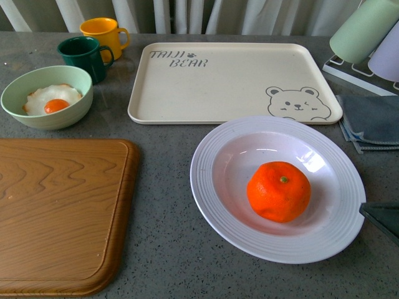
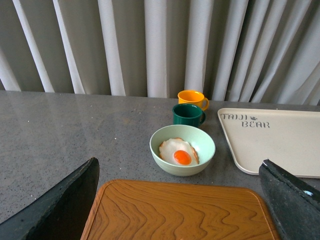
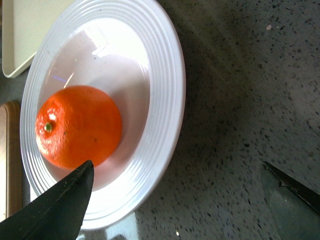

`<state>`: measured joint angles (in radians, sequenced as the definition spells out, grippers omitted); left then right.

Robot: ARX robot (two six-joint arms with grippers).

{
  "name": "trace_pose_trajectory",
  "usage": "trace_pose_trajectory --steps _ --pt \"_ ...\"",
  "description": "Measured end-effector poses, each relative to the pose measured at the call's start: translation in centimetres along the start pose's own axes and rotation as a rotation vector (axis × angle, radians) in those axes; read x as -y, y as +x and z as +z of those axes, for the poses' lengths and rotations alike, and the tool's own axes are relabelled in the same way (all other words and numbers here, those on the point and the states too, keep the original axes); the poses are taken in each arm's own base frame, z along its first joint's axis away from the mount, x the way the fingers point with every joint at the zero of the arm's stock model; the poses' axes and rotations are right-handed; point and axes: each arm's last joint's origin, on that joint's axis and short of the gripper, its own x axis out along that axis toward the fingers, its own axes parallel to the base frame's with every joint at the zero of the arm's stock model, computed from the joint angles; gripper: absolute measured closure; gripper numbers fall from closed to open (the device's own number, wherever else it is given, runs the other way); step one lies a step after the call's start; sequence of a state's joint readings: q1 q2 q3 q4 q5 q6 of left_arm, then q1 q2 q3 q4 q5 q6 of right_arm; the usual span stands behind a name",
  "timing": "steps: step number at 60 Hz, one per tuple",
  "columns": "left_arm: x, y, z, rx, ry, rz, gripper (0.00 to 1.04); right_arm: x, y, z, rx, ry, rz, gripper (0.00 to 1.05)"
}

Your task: Place orange and plate with both arms

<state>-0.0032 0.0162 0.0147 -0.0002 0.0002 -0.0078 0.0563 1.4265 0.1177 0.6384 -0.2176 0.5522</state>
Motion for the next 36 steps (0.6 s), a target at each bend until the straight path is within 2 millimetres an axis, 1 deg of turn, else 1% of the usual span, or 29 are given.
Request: trace_pose_trajectory --steps 10,18,25,36 --pt "0.0 0.0 0.0 0.0 0.0 0.0 0.09 -0.3 2.3 0.7 -0.016 0.064 0.011 0.09" --pt "0.0 0.0 0.0 0.0 0.0 0.0 0.09 -0.4 3.8 0.6 -0.033 0.092 0.013 0.09" --pt "0.0 0.0 0.0 0.0 0.0 0.0 0.09 -0.6 4.5 0.3 -0.046 0.092 0.008 0.09" --pt "0.0 0.0 0.0 0.0 0.0 0.0 0.09 -1.0 5.2 0.4 -0.042 0.09 0.01 0.09"
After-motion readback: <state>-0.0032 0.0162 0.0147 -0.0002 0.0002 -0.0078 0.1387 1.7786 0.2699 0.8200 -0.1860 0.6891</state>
